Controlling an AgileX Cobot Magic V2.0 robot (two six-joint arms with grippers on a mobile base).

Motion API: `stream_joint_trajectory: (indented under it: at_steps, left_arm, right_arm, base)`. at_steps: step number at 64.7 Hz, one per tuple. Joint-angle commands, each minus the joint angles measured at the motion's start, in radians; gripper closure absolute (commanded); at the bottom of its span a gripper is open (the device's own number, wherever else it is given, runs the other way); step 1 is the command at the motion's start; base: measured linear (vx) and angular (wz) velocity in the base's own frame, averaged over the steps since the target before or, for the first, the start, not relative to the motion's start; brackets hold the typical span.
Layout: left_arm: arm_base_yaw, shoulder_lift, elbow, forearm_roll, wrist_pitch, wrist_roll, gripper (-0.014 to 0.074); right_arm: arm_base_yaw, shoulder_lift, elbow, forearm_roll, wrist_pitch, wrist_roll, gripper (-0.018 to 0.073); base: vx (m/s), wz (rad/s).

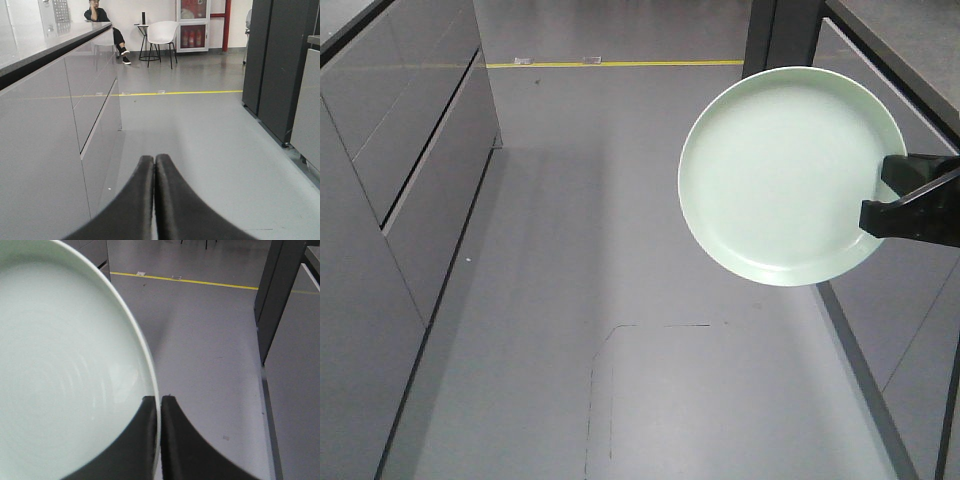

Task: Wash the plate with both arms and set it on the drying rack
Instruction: 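Drive along the aisle carrying the plate in the right gripper, then continue driving down the aisle with the plate held upright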

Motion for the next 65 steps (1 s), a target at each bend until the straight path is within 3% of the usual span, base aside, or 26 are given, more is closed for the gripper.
stream_joint_trajectory:
  at_steps: [1,65]
  left_arm:
    - [0.001,-0.016,0.015,-0.006,-0.073,-0.011,0.0602]
    - [0.001,-0.016,0.015,-0.006,-0.073,-0.011,0.0602]
  right_arm:
    - [-0.003,-0.017,-0.028,0.009,-0.074,-0.008,0.0564]
    - [-0.003,-0.017,-0.028,0.009,-0.074,-0.008,0.0564]
  base:
    - [0.16,0.02]
    - [0.10,0.03]
